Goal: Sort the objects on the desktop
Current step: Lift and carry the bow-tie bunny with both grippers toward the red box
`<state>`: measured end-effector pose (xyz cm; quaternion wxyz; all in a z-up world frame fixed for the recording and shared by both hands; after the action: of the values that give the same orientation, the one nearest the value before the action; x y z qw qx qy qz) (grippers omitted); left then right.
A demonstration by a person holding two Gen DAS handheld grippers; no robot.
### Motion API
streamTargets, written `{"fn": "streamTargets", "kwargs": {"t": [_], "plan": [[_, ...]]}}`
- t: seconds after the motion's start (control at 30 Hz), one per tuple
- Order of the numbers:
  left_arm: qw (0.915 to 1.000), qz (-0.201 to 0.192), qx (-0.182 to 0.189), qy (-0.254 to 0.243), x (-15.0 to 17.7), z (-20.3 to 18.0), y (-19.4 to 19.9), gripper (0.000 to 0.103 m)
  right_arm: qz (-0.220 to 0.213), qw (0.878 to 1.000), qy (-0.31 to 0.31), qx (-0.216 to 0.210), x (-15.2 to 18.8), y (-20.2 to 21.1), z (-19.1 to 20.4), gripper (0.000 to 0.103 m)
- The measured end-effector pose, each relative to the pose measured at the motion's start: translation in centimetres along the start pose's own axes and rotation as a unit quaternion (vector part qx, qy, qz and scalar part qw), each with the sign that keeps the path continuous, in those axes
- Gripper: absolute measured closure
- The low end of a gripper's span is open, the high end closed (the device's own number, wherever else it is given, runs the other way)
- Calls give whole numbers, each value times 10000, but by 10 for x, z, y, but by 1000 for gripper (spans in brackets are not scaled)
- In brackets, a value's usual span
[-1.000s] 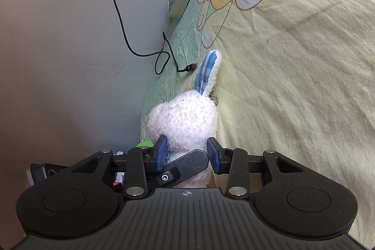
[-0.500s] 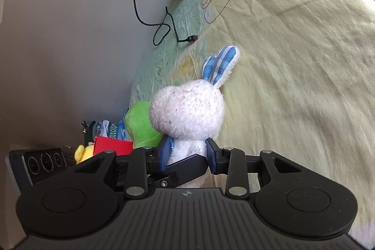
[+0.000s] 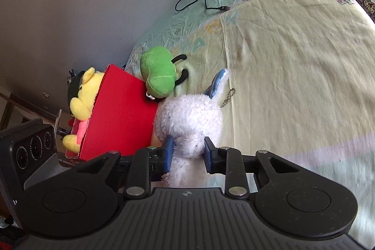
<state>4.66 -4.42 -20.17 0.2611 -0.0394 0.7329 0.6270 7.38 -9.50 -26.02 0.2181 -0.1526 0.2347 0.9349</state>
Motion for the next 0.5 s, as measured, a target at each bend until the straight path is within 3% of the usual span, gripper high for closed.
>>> {"fn": "streamTargets", "kwargs": {"t": [0.23,0.3,0.5], "plan": [[9995,160,274,-26,35,24,19,35,247,9992,-304,-7,44,-8,16,77],[9988,222,428,-102,44,29,22,29,244,9986,-471,66,59,-11,19,78],[9968,247,696,-305,52,39,22,25,-195,9955,-832,400,75,-11,19,75]]}}
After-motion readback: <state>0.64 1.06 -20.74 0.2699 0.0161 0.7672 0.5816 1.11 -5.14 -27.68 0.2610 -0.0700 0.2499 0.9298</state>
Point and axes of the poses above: each gripper's, at about its wrist camera, not at the fingertips, and y roughly against the way its jaws point, z to its left, x to its underside, the point moved 9 cm from there along -y, roughly the way its jaws point, and after that the axes turned 14 degrees about -x, right-handed, at the moved point
